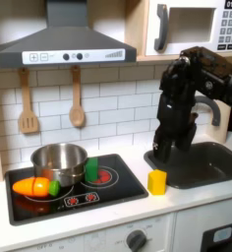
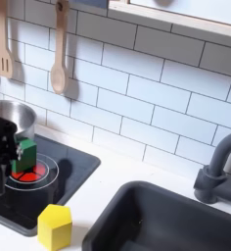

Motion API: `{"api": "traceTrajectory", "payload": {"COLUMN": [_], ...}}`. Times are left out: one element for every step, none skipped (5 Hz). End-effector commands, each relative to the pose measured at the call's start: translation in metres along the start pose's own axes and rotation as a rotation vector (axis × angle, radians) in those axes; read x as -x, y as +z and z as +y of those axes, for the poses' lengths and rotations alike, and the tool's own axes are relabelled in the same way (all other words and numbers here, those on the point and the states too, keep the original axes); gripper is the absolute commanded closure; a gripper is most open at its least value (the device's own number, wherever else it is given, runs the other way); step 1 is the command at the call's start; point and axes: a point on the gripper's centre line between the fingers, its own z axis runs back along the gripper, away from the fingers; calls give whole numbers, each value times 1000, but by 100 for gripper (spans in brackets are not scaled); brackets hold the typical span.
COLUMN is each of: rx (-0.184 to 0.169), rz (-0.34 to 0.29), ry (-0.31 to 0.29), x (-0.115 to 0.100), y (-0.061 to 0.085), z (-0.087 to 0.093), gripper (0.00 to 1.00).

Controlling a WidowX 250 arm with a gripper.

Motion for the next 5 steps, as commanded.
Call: {"api": "traceTrajectory", "payload": {"rx": [0, 18, 38, 32, 30], "rz": [-25, -57, -98, -116, -137], "ry": [47, 65, 90, 107, 123], "x": [-14, -25, -40, -51, -59], "y": [3, 6, 14, 16, 17], "z": [8, 8, 7, 10, 12], "gripper": [0, 0, 0, 0, 0]}}
